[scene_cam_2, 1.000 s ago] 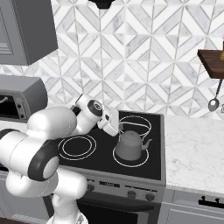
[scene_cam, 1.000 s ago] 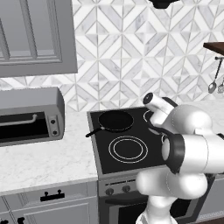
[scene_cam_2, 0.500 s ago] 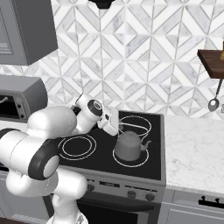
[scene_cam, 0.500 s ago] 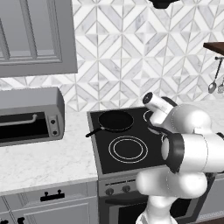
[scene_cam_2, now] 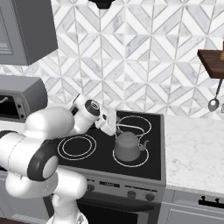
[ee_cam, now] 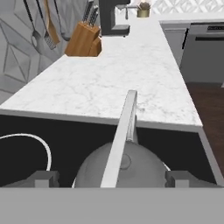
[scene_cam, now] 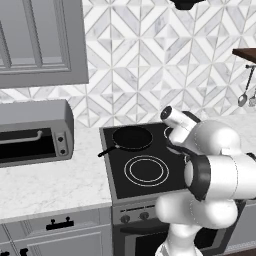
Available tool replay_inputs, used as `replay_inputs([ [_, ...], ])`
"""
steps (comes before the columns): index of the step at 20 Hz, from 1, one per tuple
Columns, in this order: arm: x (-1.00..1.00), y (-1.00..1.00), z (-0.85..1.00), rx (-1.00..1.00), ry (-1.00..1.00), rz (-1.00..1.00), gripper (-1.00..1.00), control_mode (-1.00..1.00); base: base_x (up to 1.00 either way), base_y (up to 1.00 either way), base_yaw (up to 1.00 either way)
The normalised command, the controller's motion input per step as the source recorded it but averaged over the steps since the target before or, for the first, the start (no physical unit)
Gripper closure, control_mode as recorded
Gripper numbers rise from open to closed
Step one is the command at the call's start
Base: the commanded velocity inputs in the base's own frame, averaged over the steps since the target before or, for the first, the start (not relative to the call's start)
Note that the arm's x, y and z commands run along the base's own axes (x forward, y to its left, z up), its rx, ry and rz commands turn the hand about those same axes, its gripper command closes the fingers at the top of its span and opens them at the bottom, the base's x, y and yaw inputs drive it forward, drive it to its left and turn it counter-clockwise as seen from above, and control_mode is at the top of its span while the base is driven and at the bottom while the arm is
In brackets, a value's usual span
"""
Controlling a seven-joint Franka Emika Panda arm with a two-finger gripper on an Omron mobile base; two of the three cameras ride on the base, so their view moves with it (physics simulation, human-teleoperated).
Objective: Pick the kettle from the counter and place it on a stove burner. Then turn the burner on.
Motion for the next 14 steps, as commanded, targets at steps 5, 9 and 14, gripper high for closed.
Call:
replay_inputs([
  [5, -0.35, 0.44, 0.43, -0.03, -0.07, 0.04, -1.00, -1.00, 0.00, 0.00, 0.00],
  [9, -0.89, 0.09, 0.71, 0.00, -0.01, 0.00, -1.00, -1.00, 0.00, 0.00, 0.00],
  [14, -1.00, 0.46, 0.13, -0.12, 0.01, 0.20, -1.00, -1.00, 0.00, 0.00, 0.00],
])
